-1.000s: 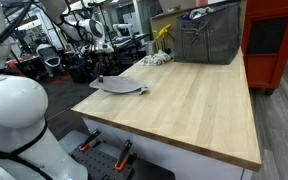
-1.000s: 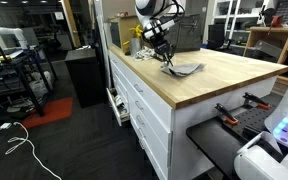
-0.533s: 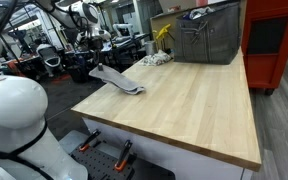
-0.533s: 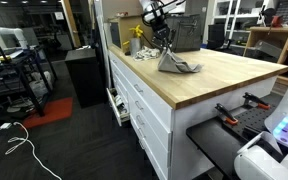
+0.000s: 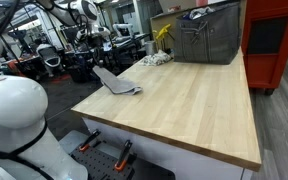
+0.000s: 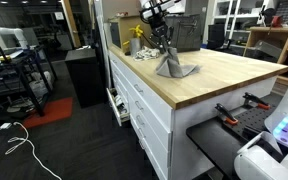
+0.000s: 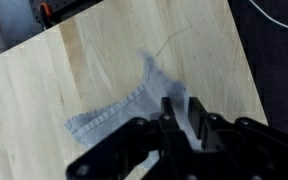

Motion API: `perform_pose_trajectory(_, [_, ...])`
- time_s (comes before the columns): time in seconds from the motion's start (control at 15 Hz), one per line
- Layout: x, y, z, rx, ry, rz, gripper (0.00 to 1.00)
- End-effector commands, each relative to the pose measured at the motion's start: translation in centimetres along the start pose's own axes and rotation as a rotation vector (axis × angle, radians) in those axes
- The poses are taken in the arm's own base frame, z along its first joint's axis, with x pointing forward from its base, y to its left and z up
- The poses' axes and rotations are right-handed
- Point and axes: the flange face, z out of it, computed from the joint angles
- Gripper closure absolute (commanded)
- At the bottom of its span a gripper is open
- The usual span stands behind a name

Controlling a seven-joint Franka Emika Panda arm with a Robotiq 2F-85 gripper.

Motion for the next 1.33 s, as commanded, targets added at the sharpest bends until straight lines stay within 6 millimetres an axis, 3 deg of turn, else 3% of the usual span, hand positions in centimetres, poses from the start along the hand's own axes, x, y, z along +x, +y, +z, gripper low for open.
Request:
perform_pose_trajectory(0.0, [-0.4,0.7,-1.5,0.010,0.008,-0.020,0.45])
perform_pose_trajectory(0.2, [0.6,1.7,-2.4,0.065,-0.035,0.026,0.23])
perform_pose_trajectory(0.4, [3.6,2.3,-2.2,0.167,-0.158,0.106,0.02])
perform_pose_trajectory(0.67, [8.4,3.1,-0.5,0.291,-0.296,0.195,0.00])
perform_pose_trajectory(0.93, [12.9,4.5,3.7,0.302,-0.335,0.311,0.00])
perform_pose_trajectory(1.13, [15.0,6.9,7.8,0.250,-0.331,0.424,0.00])
perform_pose_trajectory(1.27, [15.1,8.2,9.9,0.228,-0.322,0.459,0.00])
